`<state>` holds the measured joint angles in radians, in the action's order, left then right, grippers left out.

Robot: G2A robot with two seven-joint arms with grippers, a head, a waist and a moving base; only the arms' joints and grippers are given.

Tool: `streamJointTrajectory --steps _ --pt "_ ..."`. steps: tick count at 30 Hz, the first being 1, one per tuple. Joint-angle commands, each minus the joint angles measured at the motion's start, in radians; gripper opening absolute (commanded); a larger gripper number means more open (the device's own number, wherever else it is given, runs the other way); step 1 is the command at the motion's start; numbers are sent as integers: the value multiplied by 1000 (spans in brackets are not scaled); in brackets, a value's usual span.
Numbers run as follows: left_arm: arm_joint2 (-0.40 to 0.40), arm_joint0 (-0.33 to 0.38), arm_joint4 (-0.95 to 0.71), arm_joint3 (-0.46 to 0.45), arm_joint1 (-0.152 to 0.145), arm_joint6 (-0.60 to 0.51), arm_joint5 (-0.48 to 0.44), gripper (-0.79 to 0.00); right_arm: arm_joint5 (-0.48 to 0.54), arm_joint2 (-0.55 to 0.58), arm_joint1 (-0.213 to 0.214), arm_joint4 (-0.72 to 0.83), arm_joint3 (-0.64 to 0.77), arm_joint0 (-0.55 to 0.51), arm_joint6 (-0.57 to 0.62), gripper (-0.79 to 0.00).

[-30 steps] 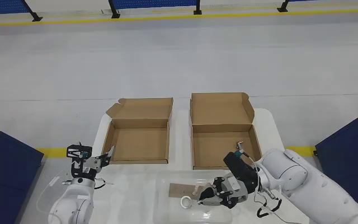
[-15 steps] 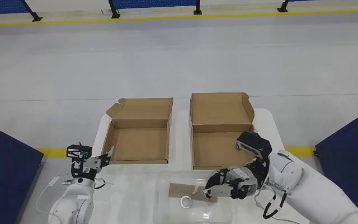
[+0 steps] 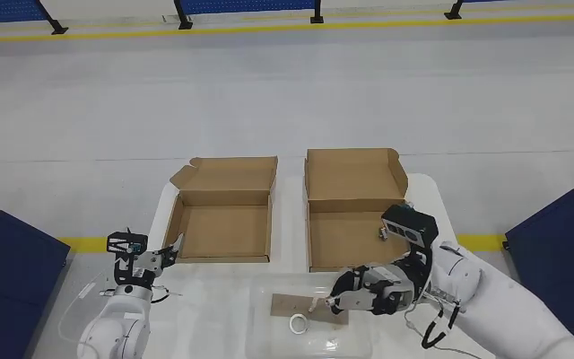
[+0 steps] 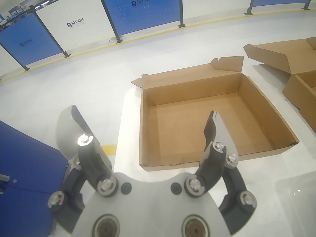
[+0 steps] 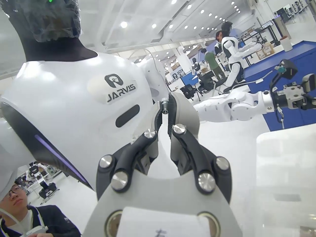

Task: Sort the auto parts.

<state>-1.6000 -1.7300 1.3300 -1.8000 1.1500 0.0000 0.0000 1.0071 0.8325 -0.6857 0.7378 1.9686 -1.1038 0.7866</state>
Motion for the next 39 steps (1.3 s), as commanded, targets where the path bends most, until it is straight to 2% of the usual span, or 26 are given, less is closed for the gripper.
streamJointTrajectory --steps 1,7,13,21,25,33,39 --pt "0 0 0 0 0 0 0 0 4 -13 -5 92 18 -4 22 -785" --pt "0 0 0 0 0 0 0 0 -43 -59 -27 358 82 20 70 -785" --pt "0 0 0 0 0 0 0 0 -152 0 -62 554 95 15 179 -785" --pt "0 0 0 0 0 0 0 0 -152 0 -62 554 95 15 179 -785" --pt "0 0 0 0 0 0 0 0 -190 3 -73 571 127 -2 151 -785" --pt "0 0 0 0 0 0 0 0 -249 21 -106 694 127 -20 234 -785" --pt "0 0 0 0 0 0 0 0 -249 21 -106 694 127 -20 234 -785"
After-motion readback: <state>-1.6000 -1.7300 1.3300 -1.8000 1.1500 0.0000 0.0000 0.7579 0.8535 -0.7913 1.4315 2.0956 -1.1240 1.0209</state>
